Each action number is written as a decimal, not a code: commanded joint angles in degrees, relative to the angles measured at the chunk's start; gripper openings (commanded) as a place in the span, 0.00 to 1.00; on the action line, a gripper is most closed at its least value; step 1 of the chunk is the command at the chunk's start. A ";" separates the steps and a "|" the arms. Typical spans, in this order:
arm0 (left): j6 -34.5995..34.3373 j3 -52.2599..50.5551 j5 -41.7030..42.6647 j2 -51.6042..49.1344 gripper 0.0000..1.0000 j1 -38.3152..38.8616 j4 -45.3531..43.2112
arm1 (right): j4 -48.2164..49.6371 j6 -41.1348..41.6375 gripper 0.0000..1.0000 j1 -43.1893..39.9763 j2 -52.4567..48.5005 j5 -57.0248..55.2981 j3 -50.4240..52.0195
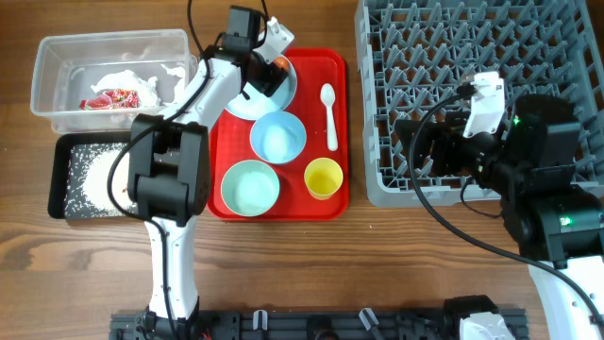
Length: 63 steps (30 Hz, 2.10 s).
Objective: Sort waste into correct bins and load items into the dishwasher rack
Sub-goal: 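Grasp the carrot on the light-blue plate with the left gripper, then carry the carrot left and drop it onto the black tray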
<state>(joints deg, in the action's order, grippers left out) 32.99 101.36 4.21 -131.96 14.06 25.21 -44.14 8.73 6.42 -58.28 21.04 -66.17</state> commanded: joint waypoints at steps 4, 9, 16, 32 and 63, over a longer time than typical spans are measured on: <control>1.09 0.85 0.92 -3.72 0.85 -0.59 -1.46 | -0.02 -1.25 1.00 -0.28 0.09 0.90 -1.31; 1.07 0.85 0.92 -3.72 0.72 -0.70 -1.33 | 0.00 -1.25 1.00 -0.28 0.09 0.90 -1.31; 1.05 0.85 0.90 -3.72 0.62 -0.57 3.93 | 0.42 -1.20 1.00 -0.28 0.09 0.92 -1.31; -2.34 0.85 0.81 -3.72 0.27 -0.44 16.11 | 1.25 -1.07 1.00 -0.28 0.09 0.94 -1.31; -64.08 3.15 -29.64 45.90 0.04 -6.97 68.91 | 1.62 -1.01 1.00 -0.28 0.09 0.94 -1.31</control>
<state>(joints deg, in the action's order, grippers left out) -18.96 105.69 -17.47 -87.66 10.72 92.01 -42.76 8.73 6.42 -58.28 21.02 -66.17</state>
